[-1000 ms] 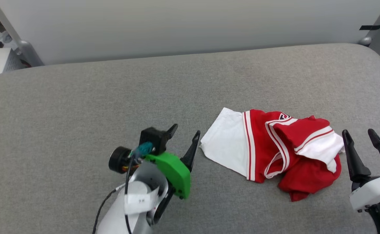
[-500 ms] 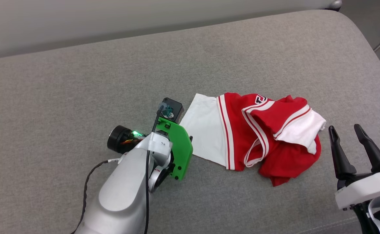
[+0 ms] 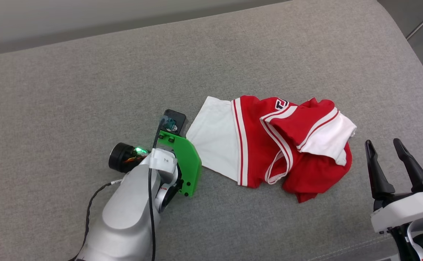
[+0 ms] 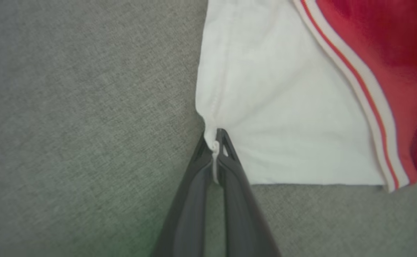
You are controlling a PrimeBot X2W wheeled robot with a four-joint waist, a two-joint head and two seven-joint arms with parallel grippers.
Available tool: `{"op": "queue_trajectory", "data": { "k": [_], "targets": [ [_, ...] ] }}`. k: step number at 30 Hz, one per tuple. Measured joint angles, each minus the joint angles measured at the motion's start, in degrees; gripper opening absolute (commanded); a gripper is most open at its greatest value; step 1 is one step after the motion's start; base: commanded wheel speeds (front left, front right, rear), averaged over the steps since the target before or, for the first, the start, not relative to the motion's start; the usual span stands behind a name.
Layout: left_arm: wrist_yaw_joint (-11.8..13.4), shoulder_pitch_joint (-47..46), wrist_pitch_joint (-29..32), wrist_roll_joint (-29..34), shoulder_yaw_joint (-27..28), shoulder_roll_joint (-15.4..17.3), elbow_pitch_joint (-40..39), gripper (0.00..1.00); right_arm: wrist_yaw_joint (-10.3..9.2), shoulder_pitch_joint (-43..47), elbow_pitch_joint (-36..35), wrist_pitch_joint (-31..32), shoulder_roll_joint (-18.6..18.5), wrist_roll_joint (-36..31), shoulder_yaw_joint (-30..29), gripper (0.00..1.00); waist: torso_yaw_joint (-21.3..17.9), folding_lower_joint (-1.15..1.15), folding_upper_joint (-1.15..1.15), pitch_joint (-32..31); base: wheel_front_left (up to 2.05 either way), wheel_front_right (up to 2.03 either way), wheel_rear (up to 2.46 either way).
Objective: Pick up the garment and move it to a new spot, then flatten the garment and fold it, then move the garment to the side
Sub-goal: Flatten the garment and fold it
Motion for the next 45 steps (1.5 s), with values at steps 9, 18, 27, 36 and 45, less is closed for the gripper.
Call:
{"op": "queue_trajectory", "data": {
  "k": [9,18,27,36,45],
  "targets": [
    [2.53,-0.05,-11.89,-3.32,7.12,2.54,-4.90,0.00,0.00,0.05,0.24,0.90,-0.87,-0.24,0.19,1.00,3.57,0.00,0.00,-3.30,0.00,0.00,0.00],
    [6.15,1.96,-16.30,-5.83,14.30,7.04,-19.36,0.00,0.00,0.53,0.75,1.63,-0.94,-0.27,1.30,1.00,8.64,0.00,0.00,-6.80,0.00,0.00,0.00],
    [9.43,20.82,-7.89,-10.40,17.06,9.27,-19.89,0.00,0.00,0.96,0.93,2.65,-1.12,-0.80,2.25,1.00,13.38,0.00,0.00,-8.73,0.00,0.00,0.00],
    [9.46,23.81,-9.69,-12.90,18.81,9.09,-11.29,0.00,0.00,0.98,1.29,3.55,-1.38,-1.20,2.88,1.00,14.25,0.00,0.00,-8.20,0.00,0.00,0.00],
    [4.97,20.00,-21.62,-9.79,16.13,9.68,-7.80,1.00,0.00,0.98,2.22,3.65,-1.22,-1.21,3.23,1.00,14.78,0.00,0.00,-8.22,0.00,0.00,0.00]
  ]
}}
